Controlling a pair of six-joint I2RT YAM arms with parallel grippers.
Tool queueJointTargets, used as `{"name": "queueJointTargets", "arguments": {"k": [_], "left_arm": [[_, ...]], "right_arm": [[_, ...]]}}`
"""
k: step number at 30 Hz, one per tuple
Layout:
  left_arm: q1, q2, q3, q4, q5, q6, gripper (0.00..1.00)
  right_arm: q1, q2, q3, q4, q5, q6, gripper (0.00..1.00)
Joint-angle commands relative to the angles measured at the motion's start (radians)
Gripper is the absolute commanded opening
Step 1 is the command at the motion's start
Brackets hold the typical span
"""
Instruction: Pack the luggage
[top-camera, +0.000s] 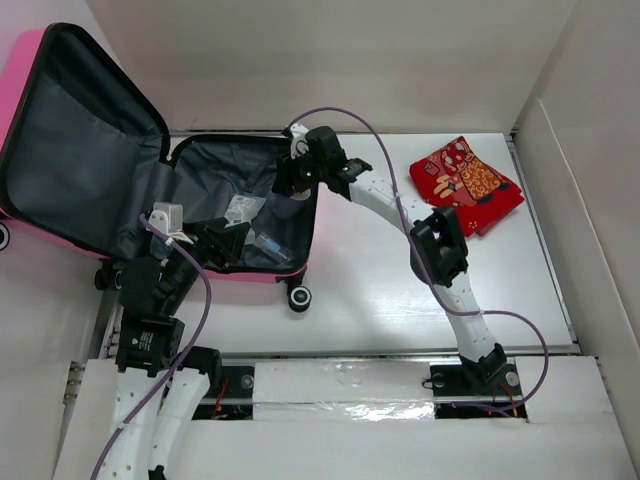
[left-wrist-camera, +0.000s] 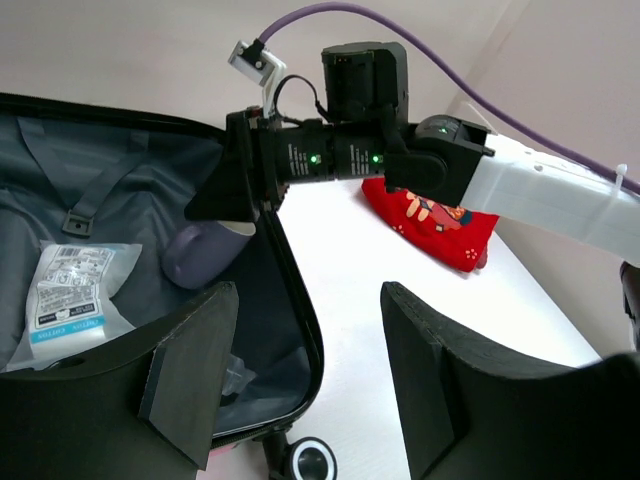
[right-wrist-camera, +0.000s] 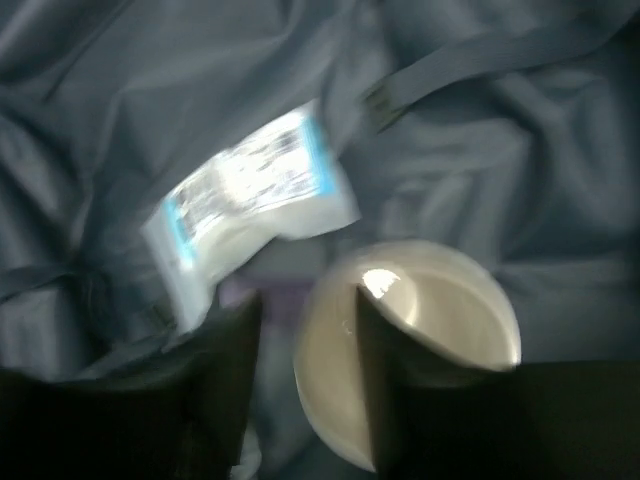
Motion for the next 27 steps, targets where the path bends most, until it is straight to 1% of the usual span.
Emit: {"name": "queueJointTargets", "arguments": {"k": [1,3,4,5,7,8,9,10,11,12,13,14,15,16,17,18,19,20,22,23,24,25,27], "left_arm": [[-0.003,0.005,0.019,0.047,0.007,0.008,0.56],[-0.003,0.010,0.021,0.046,0.002,0.008,0.56],[-0.003,0.013,0.021,0.046,0.001,0.008,0.56],[-0.003,0.013,0.019,0.046,0.001,0.009,0.56],[-0.003,0.011,0.019,0.046,0.005,0.008,0.56],[-0.003,0.010,0.019,0.046,0.005,0.009,0.56],[-0.003,0.010,0.021,0.044,-0.001,0.009,0.56],[-0.003,0.010,0.021,0.043,-0.002,0.009,0.56],[-0.003,0.010,0.021,0.041,-0.002,0.009,0.56],[-0.003,0.008,0.021,0.041,0.001,0.009,0.56],[-0.003,0.005,0.021,0.043,0.002,0.009,0.56],[-0.003,0.004,0.021,0.043,0.002,0.009,0.56],[-0.003,0.002,0.021,0.044,0.004,0.009,0.56],[-0.003,0.004,0.022,0.044,0.004,0.008,0.56],[-0.003,0.005,0.022,0.046,0.005,0.008,0.56],[-0.003,0.005,0.019,0.046,0.012,0.006,0.56],[-0.003,0.005,0.018,0.049,0.013,0.006,0.56],[-0.003,0.004,0.018,0.052,0.016,0.005,0.56],[-0.003,0.007,0.018,0.053,0.016,0.003,0.56],[-0.003,0.008,0.018,0.055,0.016,0.003,0.56],[-0.003,0.010,0.016,0.053,0.015,0.003,0.56],[-0.003,0.008,0.013,0.055,0.018,0.003,0.56],[-0.003,0.005,0.014,0.059,0.018,0.002,0.56]], "right_arm": [[-0.007,-0.003,0.116,0.006,-0.006,0.005,0.62],[-0.007,-0.033,0.131,0.035,-0.003,0.013,0.70],[-0.016,-0.049,0.130,0.061,0.004,0.013,0.78],[-0.016,-0.065,0.128,0.069,0.007,0.008,0.81],[-0.025,-0.133,0.102,0.083,0.005,-0.003,0.82],[-0.042,-0.167,0.069,0.125,0.004,-0.010,0.82],[-0.068,-0.208,0.020,0.159,0.001,-0.010,0.82],[-0.086,-0.251,-0.096,0.199,0.002,-0.007,0.80],[-0.106,-0.338,-0.158,0.260,0.007,-0.001,0.73],[-0.129,-0.381,-0.221,0.303,0.013,0.002,0.57],[-0.181,-0.426,-0.357,0.331,0.048,0.005,0.28],[-0.209,-0.507,-0.427,0.380,0.077,0.011,0.14],[-0.239,-0.541,-0.488,0.388,0.120,0.011,0.02],[-0.293,-0.567,-0.546,0.374,0.258,0.010,0.00],[-0.319,-0.589,-0.633,0.348,0.330,0.002,0.00],[-0.345,-0.608,-0.665,0.321,0.409,0.000,0.00],[-0.396,-0.610,-0.689,0.267,0.525,0.000,0.00],[-0.422,-0.609,-0.734,0.253,0.559,0.008,0.07],[-0.479,-0.581,-0.759,0.177,0.568,0.013,0.14],[-0.531,-0.569,-0.763,0.154,0.560,0.028,0.20],[-0.554,-0.554,-0.766,0.140,0.544,0.029,0.29],[-0.574,-0.525,-0.766,0.130,0.512,0.029,0.43],[-0.621,-0.495,-0.765,0.112,0.501,0.025,0.54]]}}
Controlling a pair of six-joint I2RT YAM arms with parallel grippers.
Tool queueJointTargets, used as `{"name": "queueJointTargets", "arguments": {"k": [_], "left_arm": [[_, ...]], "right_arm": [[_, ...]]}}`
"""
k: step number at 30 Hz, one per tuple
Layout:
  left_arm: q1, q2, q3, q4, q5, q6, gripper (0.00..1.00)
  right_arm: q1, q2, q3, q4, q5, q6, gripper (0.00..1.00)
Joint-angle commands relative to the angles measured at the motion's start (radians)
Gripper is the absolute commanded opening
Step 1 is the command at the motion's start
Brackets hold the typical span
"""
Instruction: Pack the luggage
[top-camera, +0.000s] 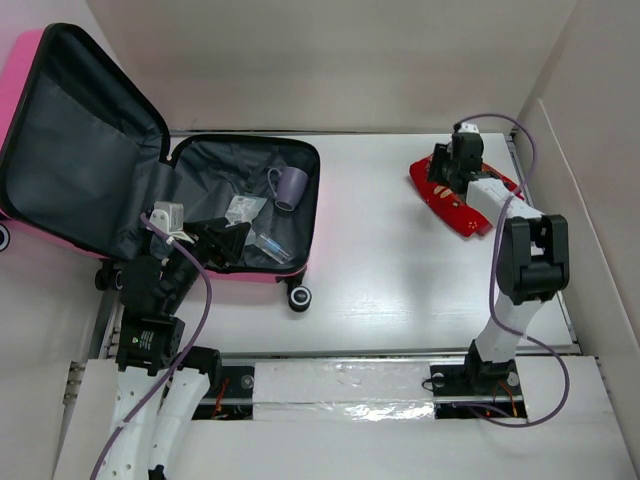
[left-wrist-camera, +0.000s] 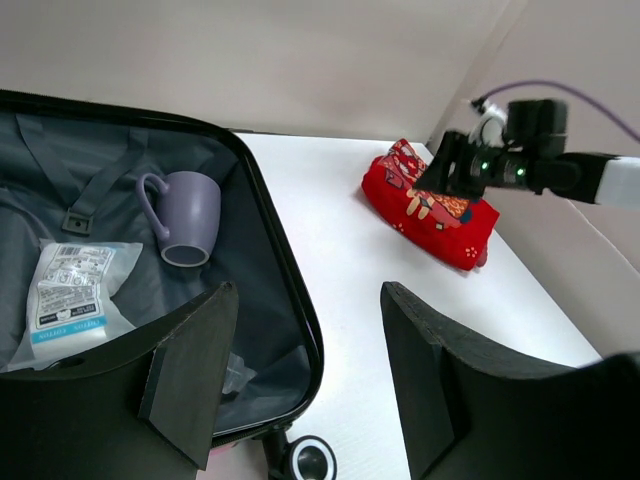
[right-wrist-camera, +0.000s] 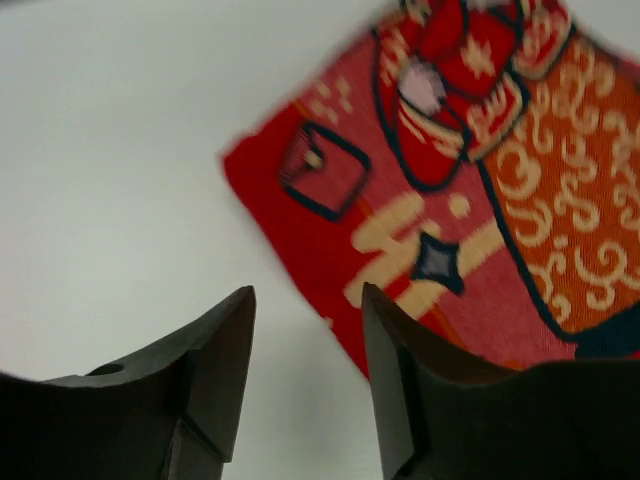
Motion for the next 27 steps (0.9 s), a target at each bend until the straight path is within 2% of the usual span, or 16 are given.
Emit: {"name": "queueJointTargets", "arguments": {"k": [1,3,4,6,11,12,13,15,16,18,19,21,23,24,25,27], "left_arm": [[-0.003,0.000,0.014,0.058,0.012,0.002,0.56],[-0.003,0.000,0.014,0.055,0.007,0.002,0.56],[-0.003,-0.001,0.013,0.055,0.009,0.002,0.56],[-0.003,-0.004,0.013,0.058,0.010,0.002,0.56],[-0.003,-0.026,0.017,0.056,0.003,0.002,0.56],[-0.003,-0.030,0.018,0.055,0.003,0.002,0.56],[-0.003,-0.033,0.021,0.056,0.003,0.002,0.56],[-0.014,-0.038,0.024,0.051,-0.012,0.003,0.56],[-0.023,-0.041,0.025,0.047,-0.019,0.005,0.56],[-0.032,-0.046,0.024,0.045,-0.022,0.006,0.56],[-0.043,-0.046,0.025,0.045,-0.022,0.008,0.56],[-0.052,-0.046,0.030,0.042,-0.032,0.009,0.56],[-0.052,-0.044,0.031,0.041,-0.037,0.012,0.56],[-0.052,-0.046,0.031,0.041,-0.037,0.014,0.56],[-0.052,-0.046,0.028,0.045,-0.033,0.011,0.57],[-0.052,-0.037,0.028,0.051,-0.026,0.009,0.57]], "right_arm": [[-0.042,0.047,-0.001,-0.067,0.023,0.000,0.62],[-0.076,0.076,0.009,-0.067,0.036,-0.008,0.71],[-0.091,0.096,0.047,-0.077,-0.010,-0.006,0.77],[-0.104,0.164,0.106,-0.172,-0.061,-0.019,0.79],[-0.113,0.264,0.212,-0.307,-0.092,-0.049,0.78],[-0.113,0.293,0.224,-0.327,-0.096,-0.065,0.76],[-0.122,0.302,0.233,-0.347,-0.122,-0.072,0.63],[-0.131,0.294,0.221,-0.361,-0.168,-0.085,0.52],[-0.140,0.293,0.220,-0.372,-0.171,-0.088,0.40],[-0.131,0.282,0.192,-0.381,-0.185,-0.100,0.32],[-0.131,0.267,0.177,-0.381,-0.191,-0.102,0.19],[-0.098,0.223,0.108,-0.320,-0.275,-0.088,0.09],[-0.076,0.178,0.054,-0.285,-0.283,-0.051,0.08],[-0.065,0.155,0.023,-0.259,-0.323,-0.033,0.08],[-0.043,0.117,-0.041,-0.190,-0.433,0.001,0.09],[-0.012,0.086,-0.092,-0.131,-0.483,0.054,0.10]]}}
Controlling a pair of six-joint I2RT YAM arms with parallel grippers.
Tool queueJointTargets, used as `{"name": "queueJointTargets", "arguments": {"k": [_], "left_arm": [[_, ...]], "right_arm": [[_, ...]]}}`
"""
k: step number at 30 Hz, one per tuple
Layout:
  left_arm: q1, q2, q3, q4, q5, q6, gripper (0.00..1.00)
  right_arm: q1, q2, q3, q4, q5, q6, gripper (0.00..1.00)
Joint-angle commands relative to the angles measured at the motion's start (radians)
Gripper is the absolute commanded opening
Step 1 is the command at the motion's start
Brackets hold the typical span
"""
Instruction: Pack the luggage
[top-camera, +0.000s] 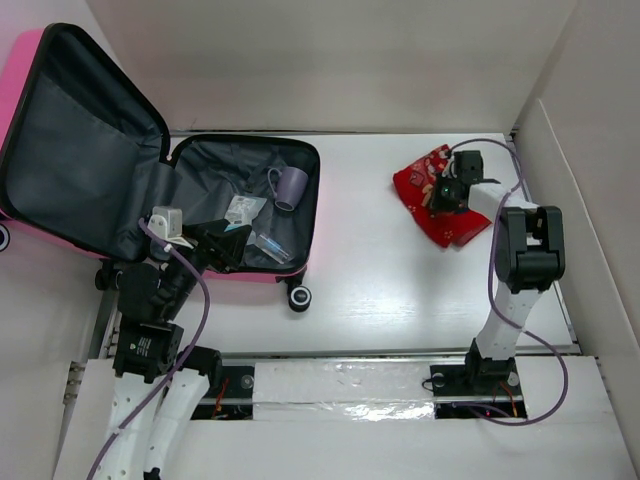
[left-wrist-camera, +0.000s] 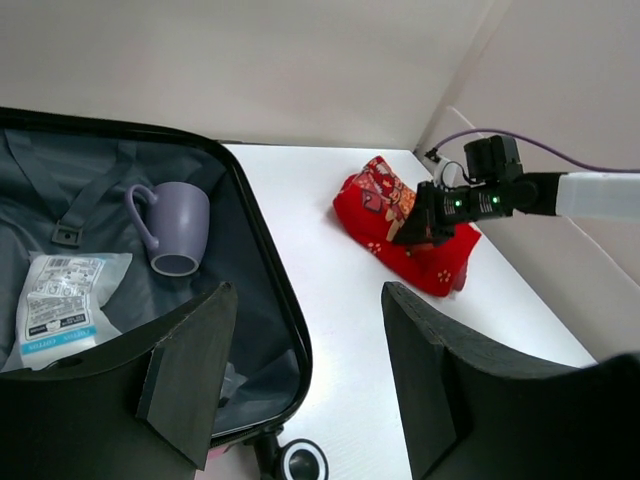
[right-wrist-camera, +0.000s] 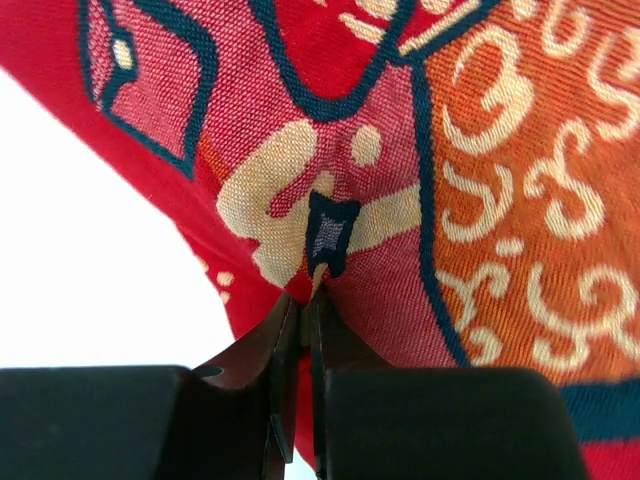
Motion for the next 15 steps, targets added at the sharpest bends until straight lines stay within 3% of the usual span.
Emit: {"name": "queueJointTargets", "arguments": {"k": [1,3,6,7,10,14,15], "left_arm": [[-0.005,0.014,0.030,0.050,0.003,0.008,0.57],[-0.005,0.031,0.031,0.053,0.025,0.004,0.57],[-0.005,0.067,0.025,0.079,0.073,-0.008,0.53],[-0.005,0.090,0.024,0.087,0.099,-0.014,0.50],[-0.005,0.151,0.027,0.087,0.131,-0.035,0.37],[-0.005,0.243,0.066,0.089,0.183,-0.052,0.17],[-0.005,0.258,0.073,0.102,0.208,-0.063,0.06]], "right_arm": [[0.128,-0.081,-0.112,0.100,-0.224,0.128,0.12],[0.174,-0.127,-0.190,0.230,-0.285,0.228,0.17],[0.267,-0.182,-0.254,0.413,-0.332,0.342,0.40],[0.280,-0.199,-0.255,0.433,-0.330,0.353,0.55],[0.279,-0.285,-0.235,0.432,-0.298,0.346,0.76],[0.227,-0.394,-0.232,0.338,-0.167,0.257,0.77],[0.193,-0.408,-0.239,0.328,-0.136,0.228,0.69]]}}
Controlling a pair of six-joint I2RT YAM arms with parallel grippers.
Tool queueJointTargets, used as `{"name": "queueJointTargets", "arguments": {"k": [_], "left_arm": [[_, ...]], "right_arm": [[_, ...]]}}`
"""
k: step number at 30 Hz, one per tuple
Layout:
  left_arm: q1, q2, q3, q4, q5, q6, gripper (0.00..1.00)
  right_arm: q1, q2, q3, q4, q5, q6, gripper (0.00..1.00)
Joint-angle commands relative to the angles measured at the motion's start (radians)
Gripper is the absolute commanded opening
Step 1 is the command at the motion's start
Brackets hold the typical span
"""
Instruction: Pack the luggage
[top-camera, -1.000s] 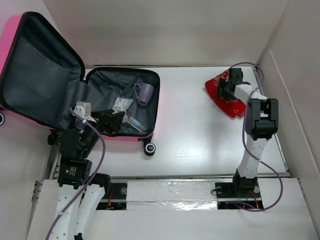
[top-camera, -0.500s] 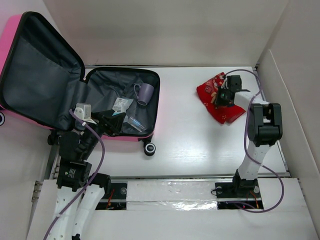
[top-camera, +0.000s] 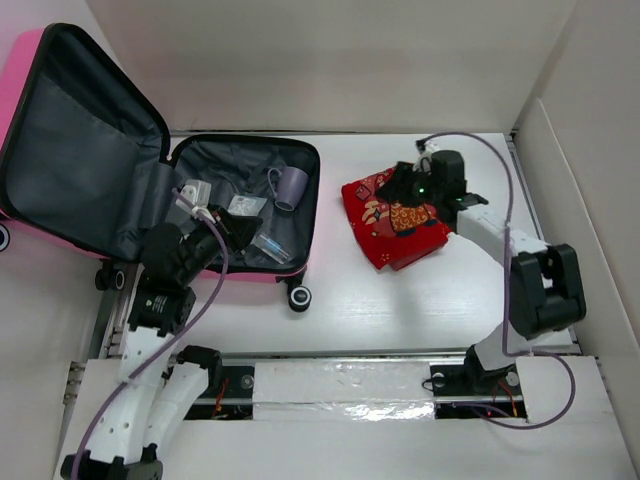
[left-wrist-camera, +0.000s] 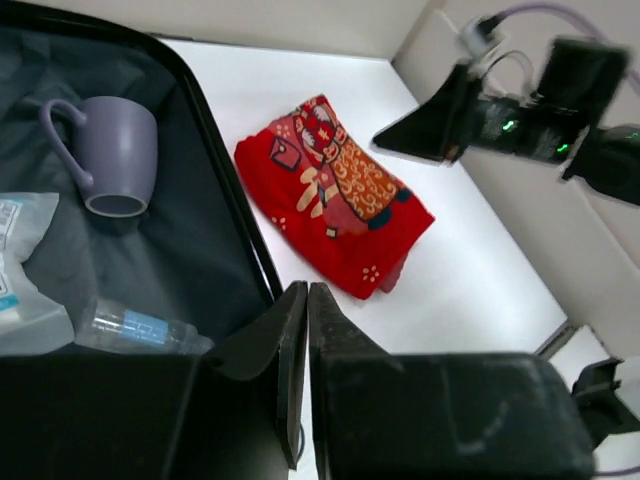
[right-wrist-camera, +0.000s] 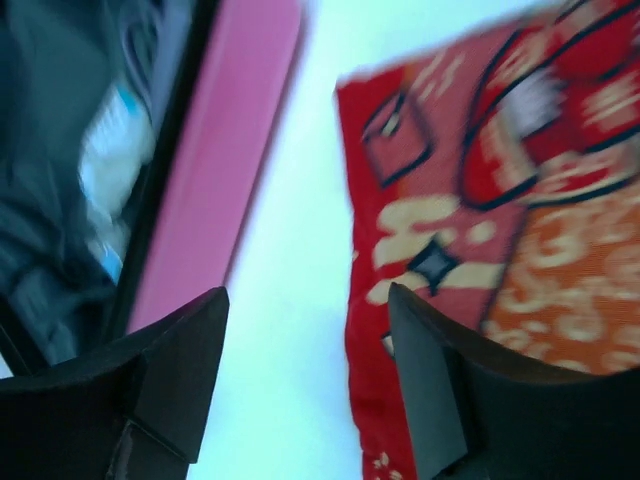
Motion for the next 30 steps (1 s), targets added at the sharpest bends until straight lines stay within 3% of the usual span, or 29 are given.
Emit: {"name": "queueJointTargets", "arguments": {"k": [1,4,5,6,7,9,10,13,15,18,19,22,23,24,25,26,30], "left_arm": [[-0.005,0.063,0.071,0.079,0.080,-0.033,0.00],[-0.005,0.094,0.085,0.122,0.122,-0.091,0.00],[-0.005,0.103,0.097,0.157,0.139,-0.114,0.00],[-0.005,0.115,0.106,0.176,0.156,-0.137,0.00],[-0.005,0.143,0.116,0.196,0.182,-0.184,0.00],[-0.005,0.171,0.143,0.242,0.189,-0.217,0.00],[-0.005,0.200,0.154,0.248,0.173,-0.226,0.00],[-0.036,0.264,0.171,0.283,0.129,-0.257,0.00],[-0.180,0.312,0.194,0.274,0.033,-0.233,0.00],[-0.367,0.511,0.299,0.181,-0.156,-0.161,0.00],[-0.387,0.563,0.323,0.165,-0.179,-0.159,0.00],[-0.432,0.677,0.291,0.260,-0.196,-0.203,0.00],[-0.443,0.698,0.271,0.289,-0.218,-0.209,0.01],[-0.453,0.711,0.271,0.286,-0.245,-0.209,0.17],[-0.482,0.724,0.278,0.276,-0.291,-0.194,0.25],[-0.502,0.752,0.303,0.247,-0.319,-0.182,0.41],[-0.608,0.841,0.390,0.187,-0.449,-0.134,0.69]], "right_arm": [[-0.098,-0.081,-0.003,0.026,0.128,-0.048,0.45],[-0.206,-0.082,-0.066,0.020,0.208,-0.080,0.33],[-0.239,-0.064,-0.081,0.049,0.178,-0.082,0.37],[-0.266,-0.050,-0.094,0.064,0.150,-0.082,0.47],[-0.306,-0.034,-0.098,0.075,0.129,-0.082,0.74],[-0.317,0.025,-0.077,0.072,0.107,-0.078,0.94],[-0.317,0.043,-0.065,0.066,0.107,-0.080,1.00],[-0.326,0.109,-0.028,0.049,0.096,-0.071,1.00],[-0.335,0.135,-0.029,0.080,0.038,-0.043,1.00],[-0.345,0.198,-0.040,0.139,-0.087,0.007,1.00],[-0.345,0.223,-0.061,0.164,-0.120,0.023,1.00],[-0.345,0.238,-0.124,0.262,-0.204,0.075,0.90],[-0.345,0.228,-0.143,0.294,-0.197,0.084,0.70],[-0.354,0.218,-0.163,0.311,-0.188,0.101,0.60],[-0.366,0.206,-0.201,0.326,-0.178,0.107,0.44],[-0.375,0.183,-0.221,0.349,-0.163,0.124,0.36],[-0.432,0.120,-0.330,0.431,-0.132,0.168,0.26]]}}
